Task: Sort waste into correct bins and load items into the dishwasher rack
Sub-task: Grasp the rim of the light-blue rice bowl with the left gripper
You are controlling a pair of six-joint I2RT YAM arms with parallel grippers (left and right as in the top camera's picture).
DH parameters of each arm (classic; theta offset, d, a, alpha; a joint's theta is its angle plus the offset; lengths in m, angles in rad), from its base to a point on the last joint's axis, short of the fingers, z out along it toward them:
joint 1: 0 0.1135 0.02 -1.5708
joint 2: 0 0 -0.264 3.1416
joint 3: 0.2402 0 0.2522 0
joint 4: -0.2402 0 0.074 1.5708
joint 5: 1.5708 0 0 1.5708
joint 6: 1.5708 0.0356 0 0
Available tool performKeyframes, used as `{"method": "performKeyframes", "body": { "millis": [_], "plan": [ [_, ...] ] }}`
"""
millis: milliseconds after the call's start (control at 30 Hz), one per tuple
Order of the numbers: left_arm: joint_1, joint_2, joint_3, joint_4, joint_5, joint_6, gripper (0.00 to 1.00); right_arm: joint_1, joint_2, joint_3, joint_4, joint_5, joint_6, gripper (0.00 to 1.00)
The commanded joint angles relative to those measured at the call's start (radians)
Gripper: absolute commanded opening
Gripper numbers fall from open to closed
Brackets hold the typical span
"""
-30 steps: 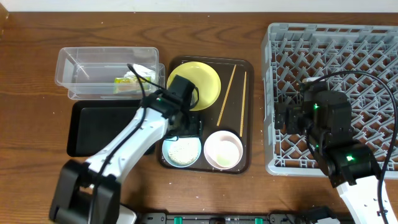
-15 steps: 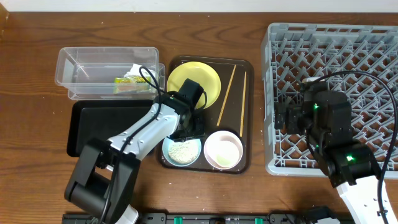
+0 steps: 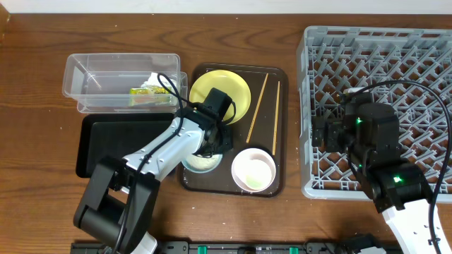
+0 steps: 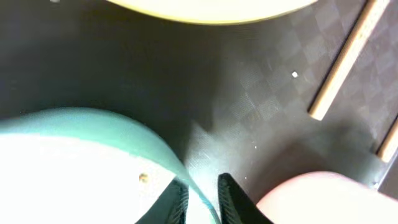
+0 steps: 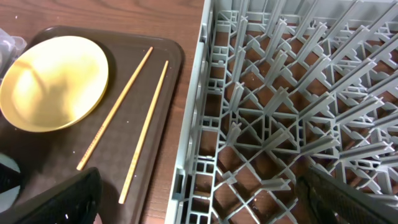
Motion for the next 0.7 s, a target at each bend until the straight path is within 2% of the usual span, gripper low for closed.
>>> {"method": "performKeyframes", "body": {
  "millis": [0,167,267,333,433,667],
  "plan": [
    [-0.002,0.006,-0.007,0.001,-0.034,0.003,0.15,-0.023,0.000,0.023,-0.001,0.000,-0.006,0.99],
    [-0.002,0.006,-0.007,0.000,-0.034,0.003,0.06,-0.023,0.000,0.023,-0.002,0.000,-0.006,0.99],
    [-0.002,0.006,-0.007,-0.006,-0.034,0.003,0.06,-0.023,0.000,0.023,-0.002,0.000,-0.006,0.99],
    [-0.002,0.006,-0.007,-0.011,-0.034,0.003,0.08,-0.023,0.000,0.023,-0.002,-0.001,-0.006,0.99],
    [-0.002,0.006,-0.007,-0.019,-0.034,0.003,0.17,-0.023,0.000,0.023,-0.002,0.000,-0.006,0.99],
    [-0.018,0.006,-0.007,-0.035,-0.034,0.003,0.17,-0.023,0.000,0.023,-0.002,0.000,-0.006,0.99]
  ]
}}
